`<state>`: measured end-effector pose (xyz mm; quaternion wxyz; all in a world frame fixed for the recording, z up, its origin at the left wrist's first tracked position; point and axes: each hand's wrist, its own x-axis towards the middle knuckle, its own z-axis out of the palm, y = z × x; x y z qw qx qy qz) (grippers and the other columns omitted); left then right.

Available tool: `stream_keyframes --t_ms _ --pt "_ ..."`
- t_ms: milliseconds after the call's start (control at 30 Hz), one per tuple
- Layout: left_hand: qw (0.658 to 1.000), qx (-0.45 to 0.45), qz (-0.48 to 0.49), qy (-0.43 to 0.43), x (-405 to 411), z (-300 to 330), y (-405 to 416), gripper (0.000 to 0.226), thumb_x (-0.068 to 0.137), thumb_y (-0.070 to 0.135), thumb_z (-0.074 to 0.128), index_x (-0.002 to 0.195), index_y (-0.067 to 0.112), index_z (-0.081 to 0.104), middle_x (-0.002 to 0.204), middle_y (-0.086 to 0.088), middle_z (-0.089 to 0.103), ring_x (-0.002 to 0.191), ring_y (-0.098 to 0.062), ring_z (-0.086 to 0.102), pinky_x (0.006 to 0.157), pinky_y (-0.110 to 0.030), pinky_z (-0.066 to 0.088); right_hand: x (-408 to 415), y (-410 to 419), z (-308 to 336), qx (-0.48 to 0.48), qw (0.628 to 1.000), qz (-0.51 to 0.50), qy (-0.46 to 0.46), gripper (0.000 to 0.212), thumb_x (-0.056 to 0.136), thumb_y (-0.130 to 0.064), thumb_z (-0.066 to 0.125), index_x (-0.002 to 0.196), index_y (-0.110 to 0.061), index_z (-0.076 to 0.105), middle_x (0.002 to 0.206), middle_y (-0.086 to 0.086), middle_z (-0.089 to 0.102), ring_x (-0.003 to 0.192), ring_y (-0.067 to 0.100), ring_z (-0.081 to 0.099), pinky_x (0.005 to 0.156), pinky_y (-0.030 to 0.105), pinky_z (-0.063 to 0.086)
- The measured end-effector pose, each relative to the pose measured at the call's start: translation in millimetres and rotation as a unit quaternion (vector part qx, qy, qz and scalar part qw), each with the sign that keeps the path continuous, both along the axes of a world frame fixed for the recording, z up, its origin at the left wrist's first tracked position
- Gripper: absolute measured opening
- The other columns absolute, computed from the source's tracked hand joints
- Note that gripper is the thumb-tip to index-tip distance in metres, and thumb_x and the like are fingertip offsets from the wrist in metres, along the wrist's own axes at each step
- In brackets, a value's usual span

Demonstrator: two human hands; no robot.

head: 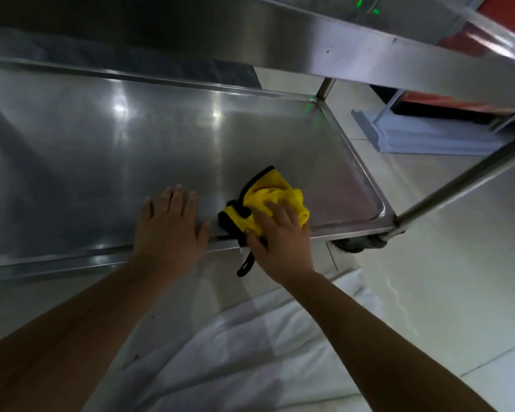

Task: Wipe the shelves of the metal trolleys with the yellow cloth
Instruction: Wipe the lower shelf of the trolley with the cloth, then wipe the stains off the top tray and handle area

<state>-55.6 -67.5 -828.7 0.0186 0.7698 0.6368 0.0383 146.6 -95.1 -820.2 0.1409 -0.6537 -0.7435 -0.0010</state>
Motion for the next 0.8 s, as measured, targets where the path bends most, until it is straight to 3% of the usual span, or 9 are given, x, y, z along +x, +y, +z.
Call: stream_keyframes --t_ms 167,233,333,433,500,567,667,733,800 --pt "0.995 0.041 -0.075 -0.054 -49 3 -31 0.064 0.093 0.044 0.028 0.127 0.0 0.059 0.132 -0.021 0.057 0.119 -0.038 0.056 0.099 -0.049 0.041 -15 -14 14 -0.03 1.0 0.001 -0.009 0.043 0.088 -0.043 0.054 0.129 -0.029 0.055 0.132 0.005 0.053 0.123 0.032 0.044 0.09 0.052 0.044" --pt "0.992 0.07 -0.092 -0.052 -79 -2 -51 0.057 0.094 0.039 0.032 0.124 -0.001 0.061 0.129 -0.021 0.059 0.115 -0.038 0.058 0.097 -0.048 0.042 -39 -26 21 -0.025 0.999 0.034 -0.029 0.043 0.085 -0.044 0.059 0.125 -0.028 0.058 0.123 0.006 0.058 0.114 0.034 0.051 0.083 0.05 0.047" --pt "0.991 0.061 -0.111 -0.041 -111 -8 -73 0.056 0.094 0.036 0.034 0.131 0.0 0.055 0.137 -0.019 0.053 0.122 -0.035 0.054 0.101 -0.049 0.04 -81 -41 26 -0.002 0.987 0.138 -0.079 0.047 0.076 -0.042 0.067 0.121 -0.03 0.061 0.116 0.006 0.061 0.102 0.033 0.056 0.074 0.046 0.049" --pt "0.989 -0.003 -0.13 -0.068 -120 7 -77 0.065 0.09 0.039 0.031 0.132 -0.005 0.053 0.135 -0.023 0.054 0.123 -0.038 0.054 0.106 -0.049 0.037 -114 -44 38 -0.037 0.976 0.198 -0.078 0.047 0.08 -0.039 0.065 0.126 -0.029 0.059 0.124 0.008 0.058 0.11 0.036 0.052 0.08 0.049 0.047" --pt "0.985 -0.059 -0.095 -0.132 -125 25 -86 0.079 0.085 0.05 0.026 0.142 -0.004 0.038 0.142 -0.022 0.047 0.131 -0.036 0.046 0.112 -0.048 0.03 -129 -47 54 -0.085 0.972 0.209 -0.066 0.047 0.084 -0.036 0.061 0.13 -0.029 0.056 0.132 0.007 0.054 0.116 0.035 0.048 0.088 0.049 0.043" --pt "0.969 -0.085 -0.048 -0.226 -133 41 -105 0.084 0.086 0.053 0.045 0.149 0.001 0.023 0.145 -0.019 0.044 0.132 -0.034 0.044 0.11 -0.043 0.032 -139 -56 78 -0.121 0.963 0.238 -0.046 0.046 0.086 -0.031 0.06 0.131 -0.025 0.056 0.135 0.008 0.052 0.117 0.036 0.047 0.091 0.048 0.041" --pt "0.935 -0.095 0.01 -0.342 -148 80 -142 0.099 0.082 0.035 0.073 0.152 0.017 0.006 0.146 -0.009 0.044 0.13 -0.026 0.043 0.095 -0.03 0.039 -152 -75 125 -0.122 0.943 0.31 -0.008 0.044 0.082 -0.021 0.066 0.125 -0.014 0.062 0.128 0.017 0.057 0.111 0.044 0.053 0.085 0.054 0.048" --pt "0.932 -0.09 0.031 -0.349 -164 115 -162 0.106 0.08 0.037 0.075 0.149 0.031 -0.004 0.15 -0.005 0.039 0.132 -0.023 0.039 0.093 -0.033 0.042 -165 -90 161 -0.134 0.936 0.326 0.006 0.044 0.081 -0.019 0.068 0.124 -0.013 0.063 0.126 0.019 0.058 0.11 0.045 0.055 0.081 0.056 0.05" --pt "0.937 -0.079 0.037 -0.339 -182 156 -181 0.103 0.077 0.039 0.077 0.151 0.032 0.006 0.155 -0.002 0.033 0.136 -0.021 0.037 0.098 -0.034 0.041 -182 -106 202 -0.143 0.929 0.339 0.03 0.044 0.079 -0.016 0.071 0.122 -0.011 0.064 0.124 0.019 0.059 0.108 0.043 0.056 0.08 0.054 0.052"
